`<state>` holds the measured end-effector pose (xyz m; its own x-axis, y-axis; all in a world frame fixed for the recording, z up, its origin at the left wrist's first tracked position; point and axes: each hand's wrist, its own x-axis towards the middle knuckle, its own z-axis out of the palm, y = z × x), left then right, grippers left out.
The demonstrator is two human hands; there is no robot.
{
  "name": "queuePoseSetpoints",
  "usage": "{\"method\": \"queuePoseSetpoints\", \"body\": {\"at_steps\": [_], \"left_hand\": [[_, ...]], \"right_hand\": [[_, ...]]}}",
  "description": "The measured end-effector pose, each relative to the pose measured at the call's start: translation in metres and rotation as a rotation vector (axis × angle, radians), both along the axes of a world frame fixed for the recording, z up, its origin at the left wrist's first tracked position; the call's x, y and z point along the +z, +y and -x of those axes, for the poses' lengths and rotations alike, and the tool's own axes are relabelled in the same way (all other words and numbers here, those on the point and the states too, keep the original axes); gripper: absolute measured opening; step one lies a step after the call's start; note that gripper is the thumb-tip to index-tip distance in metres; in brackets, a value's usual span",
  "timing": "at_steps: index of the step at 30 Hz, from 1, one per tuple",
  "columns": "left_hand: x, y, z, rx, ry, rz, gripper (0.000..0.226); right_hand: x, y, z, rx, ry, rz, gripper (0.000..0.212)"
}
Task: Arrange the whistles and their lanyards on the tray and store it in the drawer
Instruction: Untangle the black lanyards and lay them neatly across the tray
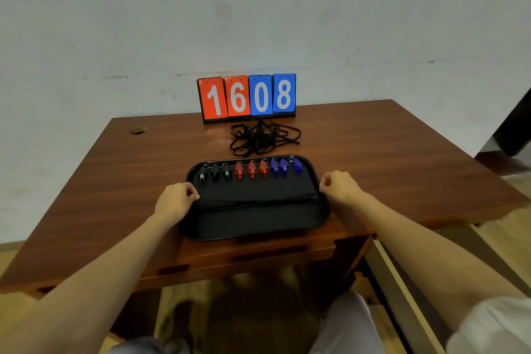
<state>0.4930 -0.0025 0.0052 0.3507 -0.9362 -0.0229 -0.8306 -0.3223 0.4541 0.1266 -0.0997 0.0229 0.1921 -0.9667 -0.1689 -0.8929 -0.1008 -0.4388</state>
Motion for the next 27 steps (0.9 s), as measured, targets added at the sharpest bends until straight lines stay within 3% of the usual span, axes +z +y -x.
{"method": "queuePoseSetpoints", "body": {"at_steps": [10,13,18,27], "left_hand": [[-0.013,0.003,-0.003,-0.024,-0.292,-0.029,0.016],[-0.014,0.003,0.000,-0.113,-0.296,0.026,0.024],[-0.016,0.009,-0.002,-0.251,-0.260,0.022,0.026],[-0.023,0.021,0.001,-0.223,-0.242,0.051,0.015]], "right_hand": [[-0.010,-0.001,-0.005,0.043,0.084,0.073,0.019],[-0.007,0.003,-0.006,0.140,0.119,0.181,0.025],[-0.009,0.010,-0.011,0.405,0.199,0.162,0.030],[-0.018,0.010,-0.005,0.367,0.215,0.208,0.020]]}}
